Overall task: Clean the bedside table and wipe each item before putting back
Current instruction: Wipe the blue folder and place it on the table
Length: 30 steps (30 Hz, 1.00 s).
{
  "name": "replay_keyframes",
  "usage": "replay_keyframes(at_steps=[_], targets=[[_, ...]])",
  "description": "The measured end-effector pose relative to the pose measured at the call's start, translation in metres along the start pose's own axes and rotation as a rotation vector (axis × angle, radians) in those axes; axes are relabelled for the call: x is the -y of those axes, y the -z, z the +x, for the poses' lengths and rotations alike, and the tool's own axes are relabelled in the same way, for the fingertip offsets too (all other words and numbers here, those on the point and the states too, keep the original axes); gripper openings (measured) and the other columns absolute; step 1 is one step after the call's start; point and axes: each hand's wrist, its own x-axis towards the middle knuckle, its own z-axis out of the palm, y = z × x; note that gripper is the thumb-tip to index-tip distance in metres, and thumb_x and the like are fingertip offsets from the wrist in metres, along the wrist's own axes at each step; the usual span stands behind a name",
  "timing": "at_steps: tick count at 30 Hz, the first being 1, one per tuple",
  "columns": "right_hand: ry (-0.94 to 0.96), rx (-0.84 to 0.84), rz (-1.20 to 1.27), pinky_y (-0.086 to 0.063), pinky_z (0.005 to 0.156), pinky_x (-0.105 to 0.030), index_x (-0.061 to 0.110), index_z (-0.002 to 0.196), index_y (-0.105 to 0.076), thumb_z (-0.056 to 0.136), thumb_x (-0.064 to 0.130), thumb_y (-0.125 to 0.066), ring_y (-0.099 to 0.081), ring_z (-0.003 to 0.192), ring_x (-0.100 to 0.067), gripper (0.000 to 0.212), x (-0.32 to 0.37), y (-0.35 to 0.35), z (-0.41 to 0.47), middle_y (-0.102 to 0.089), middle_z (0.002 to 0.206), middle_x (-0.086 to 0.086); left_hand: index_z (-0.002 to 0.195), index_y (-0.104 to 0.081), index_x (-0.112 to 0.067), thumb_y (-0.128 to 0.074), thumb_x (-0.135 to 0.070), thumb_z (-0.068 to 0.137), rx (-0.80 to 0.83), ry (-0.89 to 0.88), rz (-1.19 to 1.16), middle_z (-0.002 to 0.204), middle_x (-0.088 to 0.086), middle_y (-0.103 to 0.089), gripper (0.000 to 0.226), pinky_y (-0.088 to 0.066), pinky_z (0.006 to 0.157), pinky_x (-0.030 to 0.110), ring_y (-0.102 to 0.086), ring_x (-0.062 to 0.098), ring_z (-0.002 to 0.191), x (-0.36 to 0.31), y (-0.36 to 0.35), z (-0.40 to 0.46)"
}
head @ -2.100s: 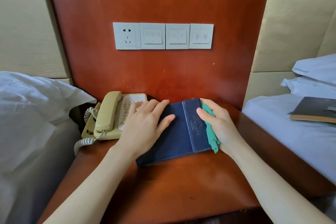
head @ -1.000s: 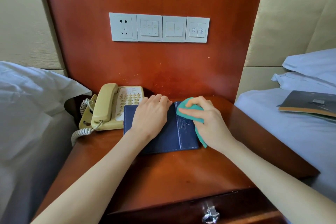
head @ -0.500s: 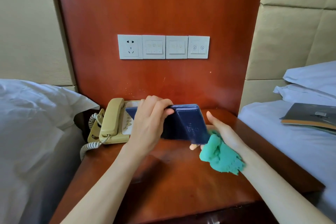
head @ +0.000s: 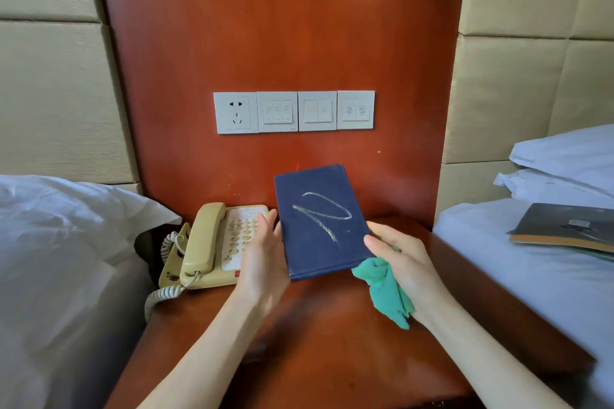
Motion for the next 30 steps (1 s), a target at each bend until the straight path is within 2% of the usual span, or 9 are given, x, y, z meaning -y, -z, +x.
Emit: replay_keyframes(at_steps=[3,6,10,13,17,20,24,26,30], targets=[[0.004,-0.025,-0.084,-0.048,0.076,-0.010,0.043,0.101,-0.064,0.088,0.031,-0.063,-0.062,0.102,0.006,0.018,-0.008,0.000,-0.003,-0.067,0.109,0.026,0.129,-0.057,-0.025,-0.033,-0.059,0.090,0.059,0.049,-0.049,0.130,0.001,-0.063,0.057,-0.056,0.085,0.044,-0.062,0.022,0.117,0.003,0.011,-0.002],[-0.024,-0.047,-0.124,-0.045,0.085,-0.016,0.045,0.104,-0.061,0.089,0.034,-0.061,-0.059,0.109,0.001,0.018,-0.013,0.001,-0.002,-0.061,0.118,0.024,0.115,-0.069,-0.023,-0.041,-0.051,0.092,0.061,0.086,-0.097,0.127,0.005,-0.065,0.045,-0.057,0.082,0.043,-0.064,0.024,0.114,0.003,0.015,0.001],[0.045,-0.056,-0.285,-0.041,0.084,-0.012,0.050,0.103,-0.054,0.093,0.035,-0.055,-0.053,0.106,0.005,0.018,-0.017,-0.001,-0.004,-0.053,0.113,0.032,0.128,-0.058,-0.019,-0.048,-0.049,0.084,0.048,0.148,-0.056,0.127,0.006,-0.064,0.053,-0.058,0.078,0.040,-0.064,0.024,0.113,0.006,0.015,0.003],[0.066,-0.043,-0.364,-0.040,0.090,-0.016,0.047,0.108,-0.055,0.092,0.036,-0.056,-0.053,0.105,0.004,0.019,-0.020,0.001,-0.005,-0.056,0.111,0.030,0.123,-0.058,-0.020,-0.045,-0.045,0.094,0.001,0.097,-0.031,0.116,0.002,-0.070,0.040,-0.059,0.067,0.034,-0.069,0.018,0.102,0.013,0.013,0.002],[0.290,-0.400,-0.255,-0.047,0.078,-0.024,0.037,0.087,-0.065,0.089,0.027,-0.064,-0.062,0.088,-0.004,0.010,-0.019,0.006,0.000,-0.067,0.088,0.016,0.115,-0.063,-0.019,-0.041,-0.041,0.099,-0.154,0.026,0.044,0.108,0.001,-0.073,0.035,-0.058,0.064,0.030,-0.072,0.015,0.093,0.018,0.014,0.001],[0.416,-0.565,-0.177,-0.050,0.079,-0.033,0.041,0.081,-0.061,0.086,0.039,-0.061,-0.061,0.088,-0.013,0.005,0.002,0.010,0.015,-0.062,0.092,0.003,0.102,-0.071,-0.022,-0.042,-0.040,0.099,-0.200,-0.045,0.208,0.105,0.001,-0.074,0.034,-0.055,0.073,0.032,-0.071,0.015,0.092,0.017,0.016,0.000],[0.510,-0.566,-0.228,-0.047,0.080,-0.018,0.041,0.079,-0.061,0.075,0.050,-0.063,-0.059,0.090,-0.004,0.010,0.029,0.009,0.044,-0.058,0.100,0.000,0.087,-0.075,-0.032,-0.038,-0.036,0.102,-0.153,-0.100,0.433,0.094,-0.006,-0.076,0.040,-0.053,0.071,0.021,-0.070,0.008,0.087,0.028,0.015,-0.005],[0.571,-0.535,-0.329,-0.042,0.078,-0.009,0.028,0.083,-0.062,0.074,0.039,-0.074,-0.056,0.088,0.002,0.018,0.033,0.005,0.055,-0.054,0.097,0.007,0.088,-0.074,-0.032,-0.037,-0.035,0.103,-0.114,-0.114,0.509,0.096,-0.005,-0.075,0.040,-0.051,0.074,0.021,-0.070,0.008,0.089,0.033,0.011,-0.006],[0.643,-0.396,-0.546,-0.039,0.080,-0.010,0.008,0.086,-0.065,0.070,0.016,-0.082,-0.052,0.090,-0.006,0.025,0.024,-0.003,0.068,-0.052,0.099,0.001,0.089,-0.073,-0.027,-0.035,-0.032,0.104,-0.100,-0.148,0.543,0.095,-0.002,-0.075,0.041,-0.052,0.068,0.016,-0.070,0.009,0.087,0.037,0.010,-0.008]])
